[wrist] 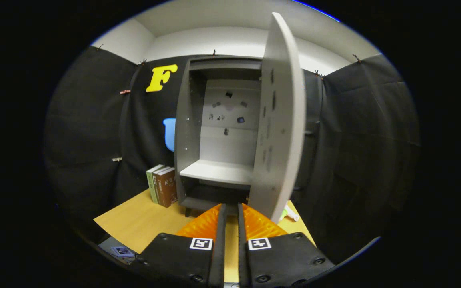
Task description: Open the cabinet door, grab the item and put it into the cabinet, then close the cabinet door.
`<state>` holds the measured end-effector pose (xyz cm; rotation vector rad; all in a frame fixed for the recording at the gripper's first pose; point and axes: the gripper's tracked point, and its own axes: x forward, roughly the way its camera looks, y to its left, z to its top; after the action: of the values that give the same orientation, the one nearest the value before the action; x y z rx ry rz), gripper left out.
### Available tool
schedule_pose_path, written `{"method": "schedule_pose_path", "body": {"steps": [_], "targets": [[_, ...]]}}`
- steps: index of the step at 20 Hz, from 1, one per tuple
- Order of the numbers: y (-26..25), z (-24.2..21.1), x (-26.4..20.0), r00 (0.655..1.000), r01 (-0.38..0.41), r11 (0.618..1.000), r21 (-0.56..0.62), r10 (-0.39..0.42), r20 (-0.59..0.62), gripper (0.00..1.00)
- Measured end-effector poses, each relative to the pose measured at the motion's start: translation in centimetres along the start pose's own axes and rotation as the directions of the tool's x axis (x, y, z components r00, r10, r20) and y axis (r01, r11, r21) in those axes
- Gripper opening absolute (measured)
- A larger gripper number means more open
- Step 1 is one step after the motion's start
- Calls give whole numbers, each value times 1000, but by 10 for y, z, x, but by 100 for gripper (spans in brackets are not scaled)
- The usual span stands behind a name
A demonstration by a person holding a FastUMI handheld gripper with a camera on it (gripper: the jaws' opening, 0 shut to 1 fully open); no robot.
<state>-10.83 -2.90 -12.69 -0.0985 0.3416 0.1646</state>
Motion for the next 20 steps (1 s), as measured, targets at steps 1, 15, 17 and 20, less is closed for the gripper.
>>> {"method": "schedule_pose_path", "body": {"steps": [1,15,17,20], "targets": [[12,-6,6,1000,8,1000,5,-8,-20,26],[101,-233,104,859,111,991,70,-60,-508,53],[103,-267,115,821,98,993,67,-43,-570,53],[106,-300,129,783,76,995,65,-19,-622,53]]}}
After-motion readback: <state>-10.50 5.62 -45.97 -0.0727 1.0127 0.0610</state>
